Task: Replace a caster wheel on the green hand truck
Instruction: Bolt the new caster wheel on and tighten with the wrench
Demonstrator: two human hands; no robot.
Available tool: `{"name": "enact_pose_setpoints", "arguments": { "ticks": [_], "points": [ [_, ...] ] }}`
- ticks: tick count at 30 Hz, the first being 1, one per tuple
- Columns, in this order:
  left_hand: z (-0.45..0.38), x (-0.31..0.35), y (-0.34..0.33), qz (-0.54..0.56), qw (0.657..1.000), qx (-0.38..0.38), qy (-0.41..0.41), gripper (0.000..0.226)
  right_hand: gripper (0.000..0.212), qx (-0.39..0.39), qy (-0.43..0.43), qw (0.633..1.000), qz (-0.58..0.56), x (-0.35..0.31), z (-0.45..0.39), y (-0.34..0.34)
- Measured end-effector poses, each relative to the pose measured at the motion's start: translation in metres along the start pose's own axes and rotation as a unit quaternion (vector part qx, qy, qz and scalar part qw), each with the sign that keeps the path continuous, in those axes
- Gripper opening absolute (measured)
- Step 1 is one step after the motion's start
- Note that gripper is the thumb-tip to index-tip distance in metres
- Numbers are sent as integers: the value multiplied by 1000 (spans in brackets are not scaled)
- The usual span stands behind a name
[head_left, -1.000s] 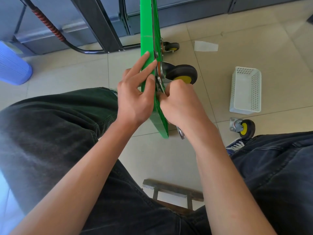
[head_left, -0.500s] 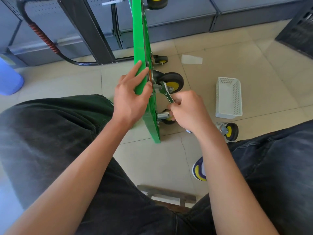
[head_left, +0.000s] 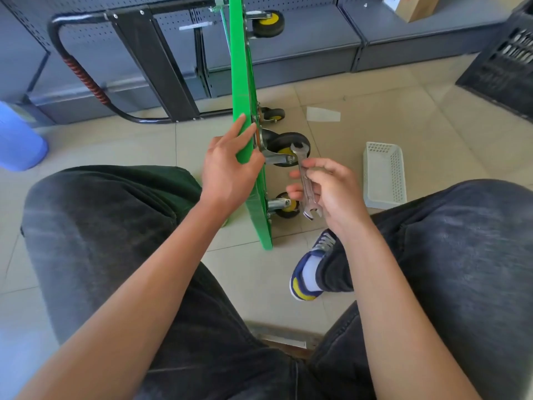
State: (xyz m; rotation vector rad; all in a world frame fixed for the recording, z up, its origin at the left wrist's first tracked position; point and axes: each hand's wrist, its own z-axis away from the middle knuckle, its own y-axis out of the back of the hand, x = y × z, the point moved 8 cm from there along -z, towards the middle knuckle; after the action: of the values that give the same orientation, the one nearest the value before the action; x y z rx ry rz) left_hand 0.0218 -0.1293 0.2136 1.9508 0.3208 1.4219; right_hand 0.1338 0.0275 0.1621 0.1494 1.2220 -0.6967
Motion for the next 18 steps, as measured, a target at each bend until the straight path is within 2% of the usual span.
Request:
{"name": "enact_pose_setpoints", "arguments": {
  "ticks": [3, 6, 8, 14, 18],
  "points": [
    [-1, -3, 0, 16, 1000, 2, 5, 53, 31, -33, 10, 994, -108, -3, -3, -2],
    [-1, -6, 4, 79, 997, 5, 11, 51, 44, -64, 36, 989, -130, -10, -7, -3],
    [2, -7, 5, 107, 994, 12, 24, 49, 49, -63, 56, 990, -116, -13, -11, -4],
    [1, -7, 8, 101, 992, 41, 67, 55, 36, -35, 132, 990, -22, -17, -18, -18],
    [0, -7, 11, 94, 993, 30, 60, 56, 34, 23, 179, 983, 23, -17, -25, -30]
  ]
}}
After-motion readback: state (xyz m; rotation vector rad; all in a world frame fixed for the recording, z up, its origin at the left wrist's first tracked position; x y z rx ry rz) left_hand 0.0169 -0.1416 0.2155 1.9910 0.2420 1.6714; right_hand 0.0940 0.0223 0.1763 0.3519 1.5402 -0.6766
